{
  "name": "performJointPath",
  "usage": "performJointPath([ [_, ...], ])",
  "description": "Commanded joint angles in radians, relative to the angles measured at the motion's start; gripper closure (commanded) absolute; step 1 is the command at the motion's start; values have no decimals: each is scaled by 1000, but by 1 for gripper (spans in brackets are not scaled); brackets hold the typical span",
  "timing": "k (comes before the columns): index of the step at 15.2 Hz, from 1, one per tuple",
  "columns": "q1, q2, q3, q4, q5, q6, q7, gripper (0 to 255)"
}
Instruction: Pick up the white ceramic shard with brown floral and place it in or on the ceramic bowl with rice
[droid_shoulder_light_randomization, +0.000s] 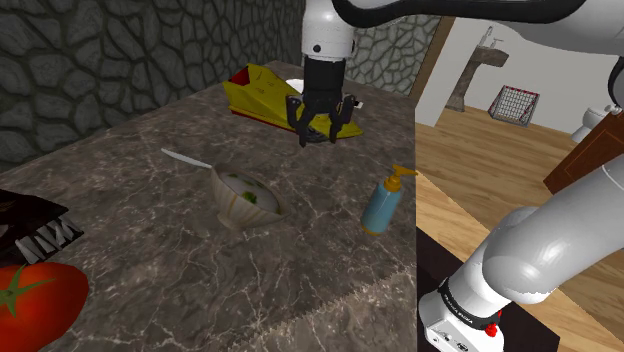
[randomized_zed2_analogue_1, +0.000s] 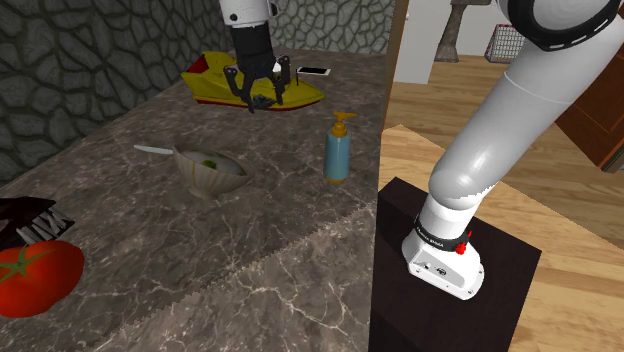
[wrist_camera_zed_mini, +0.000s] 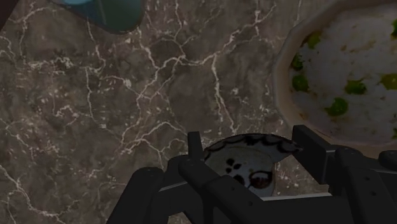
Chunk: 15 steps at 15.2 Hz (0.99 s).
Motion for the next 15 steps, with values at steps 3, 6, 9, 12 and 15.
performJointPath([
  [3, -1, 7, -1, 61, -3, -54, 4, 255],
  [6, -2, 16, -2, 110, -6, -95, 9, 255],
  [9, -3, 27, -1, 162, -9, -136, 14, 255],
  [12, 16, 70, 33, 212, -14, -142, 71, 255],
  [15, 50, 144, 84, 292, -30, -148, 158, 255],
])
